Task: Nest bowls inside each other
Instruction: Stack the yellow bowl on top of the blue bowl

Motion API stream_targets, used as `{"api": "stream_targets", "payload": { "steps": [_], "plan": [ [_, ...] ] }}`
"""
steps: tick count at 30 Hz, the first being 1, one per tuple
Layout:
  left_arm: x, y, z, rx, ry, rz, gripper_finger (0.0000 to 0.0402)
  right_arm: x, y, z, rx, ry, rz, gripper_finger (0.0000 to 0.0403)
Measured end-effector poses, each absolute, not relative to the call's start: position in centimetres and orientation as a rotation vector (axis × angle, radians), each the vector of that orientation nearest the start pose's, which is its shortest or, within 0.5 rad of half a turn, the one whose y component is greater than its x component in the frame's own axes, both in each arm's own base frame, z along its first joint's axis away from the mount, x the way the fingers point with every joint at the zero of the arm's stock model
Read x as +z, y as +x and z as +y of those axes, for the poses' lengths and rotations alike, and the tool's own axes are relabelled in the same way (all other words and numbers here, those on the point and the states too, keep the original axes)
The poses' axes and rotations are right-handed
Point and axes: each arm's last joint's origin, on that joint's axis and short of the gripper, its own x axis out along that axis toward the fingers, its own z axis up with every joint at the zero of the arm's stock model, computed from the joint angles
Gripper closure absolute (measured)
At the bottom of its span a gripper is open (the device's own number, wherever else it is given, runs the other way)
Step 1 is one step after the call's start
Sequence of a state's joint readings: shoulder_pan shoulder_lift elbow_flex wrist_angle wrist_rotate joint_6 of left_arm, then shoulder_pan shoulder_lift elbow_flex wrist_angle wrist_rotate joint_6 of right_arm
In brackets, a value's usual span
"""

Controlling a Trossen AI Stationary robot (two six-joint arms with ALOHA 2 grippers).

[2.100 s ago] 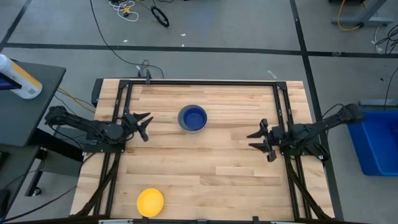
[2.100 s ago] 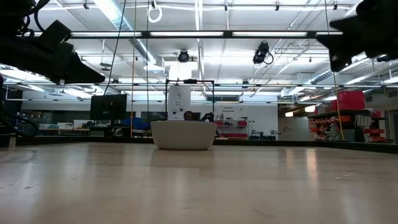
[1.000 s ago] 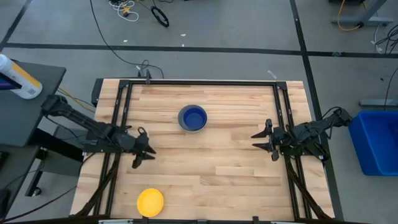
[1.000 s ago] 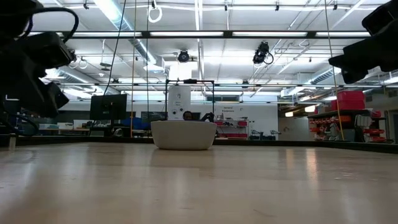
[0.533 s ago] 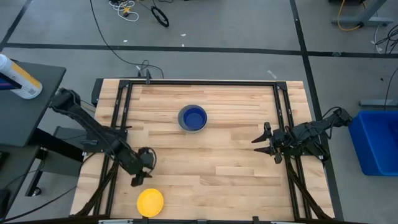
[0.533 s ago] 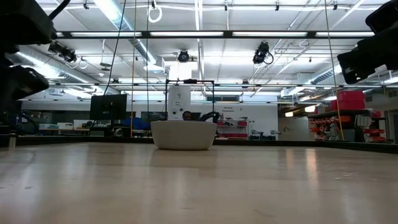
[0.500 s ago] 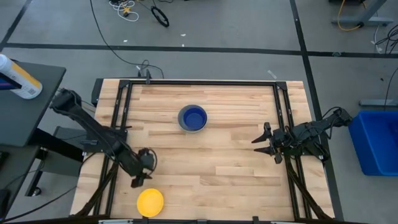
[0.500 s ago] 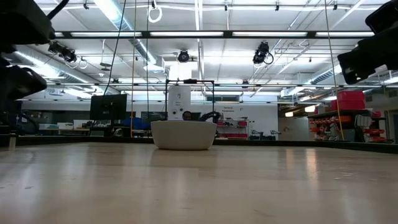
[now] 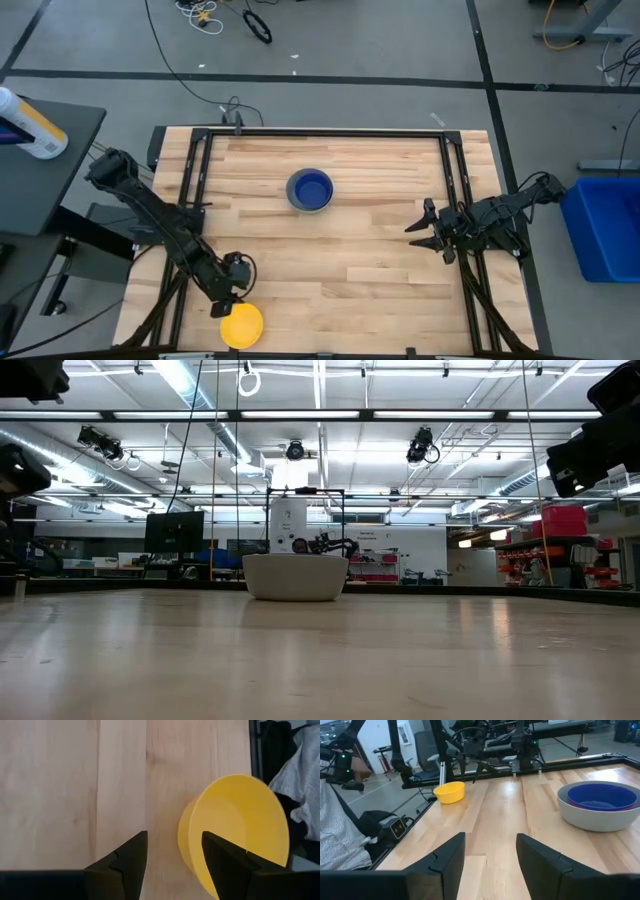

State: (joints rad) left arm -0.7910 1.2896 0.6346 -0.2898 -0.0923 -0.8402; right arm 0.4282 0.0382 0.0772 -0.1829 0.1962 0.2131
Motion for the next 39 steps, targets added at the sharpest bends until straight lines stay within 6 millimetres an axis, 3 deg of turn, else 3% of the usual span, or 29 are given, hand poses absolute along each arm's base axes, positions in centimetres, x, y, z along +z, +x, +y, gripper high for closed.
{"api": "stream_targets", "payload": {
  "steps": [22, 26, 31, 39],
  "plan": [
    [14.6, 17.4, -18.3, -0.254, -0.373, 1.165, 0.0207, 16.9, 8.8, 3.5, 0.24, 0.169, 0.165, 0.0213],
    [14.6, 17.5, -18.3, -0.274, -0.33, 1.136, 0.0254, 16.9, 8.8, 3.4, 0.24, 0.166, 0.165, 0.0208],
    [14.7, 17.6, -18.3, -0.293, -0.292, 1.12, 0.0384, 16.9, 8.8, 3.4, 0.24, 0.166, 0.165, 0.0211],
    [15.0, 18.4, -17.4, -0.155, -0.141, 0.947, 0.0396, 16.9, 8.8, 3.5, 0.243, 0.138, 0.161, 0.0217]
  ]
}}
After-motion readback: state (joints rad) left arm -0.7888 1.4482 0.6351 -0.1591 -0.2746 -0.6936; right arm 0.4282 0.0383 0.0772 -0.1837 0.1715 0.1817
